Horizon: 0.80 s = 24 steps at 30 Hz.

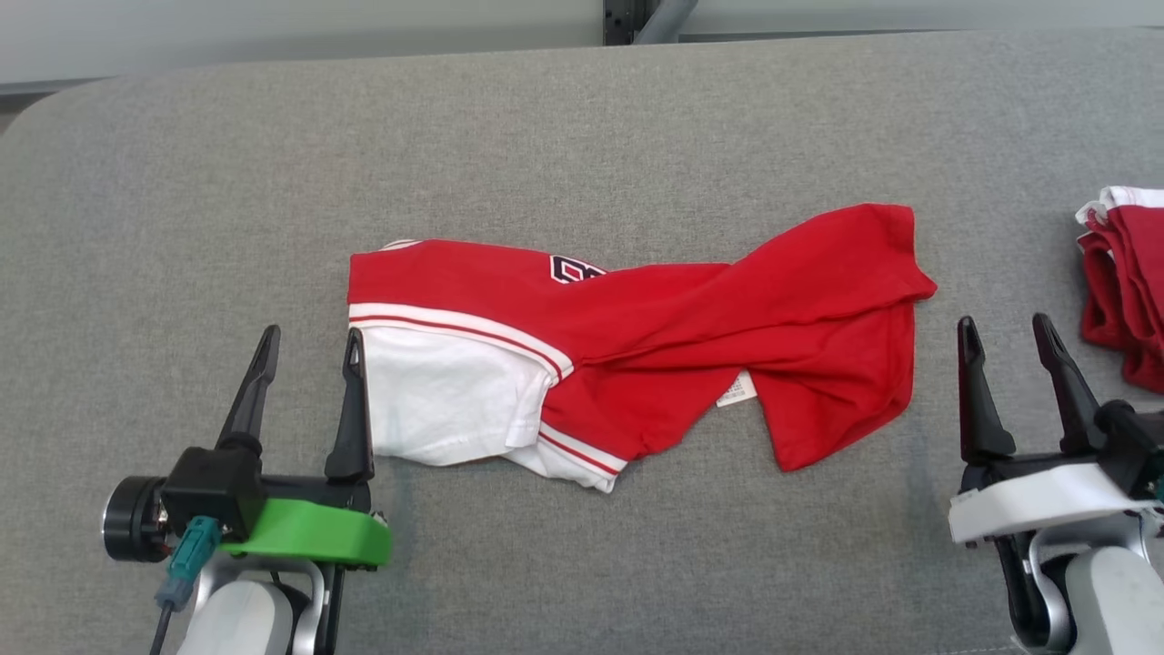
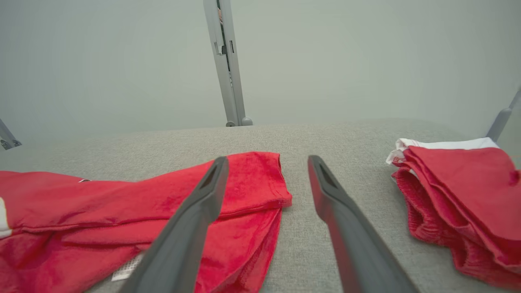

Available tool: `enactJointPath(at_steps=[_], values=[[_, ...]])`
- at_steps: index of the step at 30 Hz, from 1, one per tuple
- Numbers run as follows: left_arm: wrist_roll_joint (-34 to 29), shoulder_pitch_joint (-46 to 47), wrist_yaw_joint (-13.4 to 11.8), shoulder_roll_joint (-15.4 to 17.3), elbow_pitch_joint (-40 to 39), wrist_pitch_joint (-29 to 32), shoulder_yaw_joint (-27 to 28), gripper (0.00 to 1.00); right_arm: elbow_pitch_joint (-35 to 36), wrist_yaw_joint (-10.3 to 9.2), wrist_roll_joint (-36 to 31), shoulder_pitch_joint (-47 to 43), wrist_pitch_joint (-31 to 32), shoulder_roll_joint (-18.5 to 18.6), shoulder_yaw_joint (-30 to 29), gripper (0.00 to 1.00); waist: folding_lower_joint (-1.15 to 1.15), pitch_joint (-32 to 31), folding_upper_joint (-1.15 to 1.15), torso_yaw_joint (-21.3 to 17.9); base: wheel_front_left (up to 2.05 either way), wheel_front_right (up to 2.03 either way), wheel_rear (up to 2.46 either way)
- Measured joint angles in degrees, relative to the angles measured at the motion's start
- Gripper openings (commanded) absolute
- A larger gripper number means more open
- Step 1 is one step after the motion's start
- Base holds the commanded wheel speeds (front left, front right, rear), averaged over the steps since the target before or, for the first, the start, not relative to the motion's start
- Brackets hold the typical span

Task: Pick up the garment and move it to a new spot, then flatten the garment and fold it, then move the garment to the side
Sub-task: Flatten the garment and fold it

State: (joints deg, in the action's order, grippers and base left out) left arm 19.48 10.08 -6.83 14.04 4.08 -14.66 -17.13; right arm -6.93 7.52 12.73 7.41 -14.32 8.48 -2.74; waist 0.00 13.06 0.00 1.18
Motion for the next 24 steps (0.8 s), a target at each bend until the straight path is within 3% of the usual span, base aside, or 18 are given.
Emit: enactJointPath(at_steps=[6, 17, 24], values=[[1.1, -3.0, -0.7, 0.3, -0.4, 1.1, -0.1, 1.00, 6.6, 0.00, -1.3, -5.9, 2.9, -2.2, -2.3, 1.00, 0.00, -2.8, 0.00, -0.7, 0.00, 0.00, 0.00], [1.7, -3.3, -0.8, 0.4, -0.8, 2.7, -1.1, 1.00, 9.3, 0.00, -1.8, -7.2, 4.9, -3.2, -3.0, 1.00, 0.00, -3.4, 0.00, -0.8, 0.00, 0.00, 0.00], [6.4, -4.0, 1.7, -0.6, 2.8, 9.8, -2.9, 1.00, 9.7, 0.00, -1.8, -7.2, 5.3, -3.2, -1.4, 1.00, 0.00, -2.6, 0.00, -0.6, 0.00, 0.00, 0.00]])
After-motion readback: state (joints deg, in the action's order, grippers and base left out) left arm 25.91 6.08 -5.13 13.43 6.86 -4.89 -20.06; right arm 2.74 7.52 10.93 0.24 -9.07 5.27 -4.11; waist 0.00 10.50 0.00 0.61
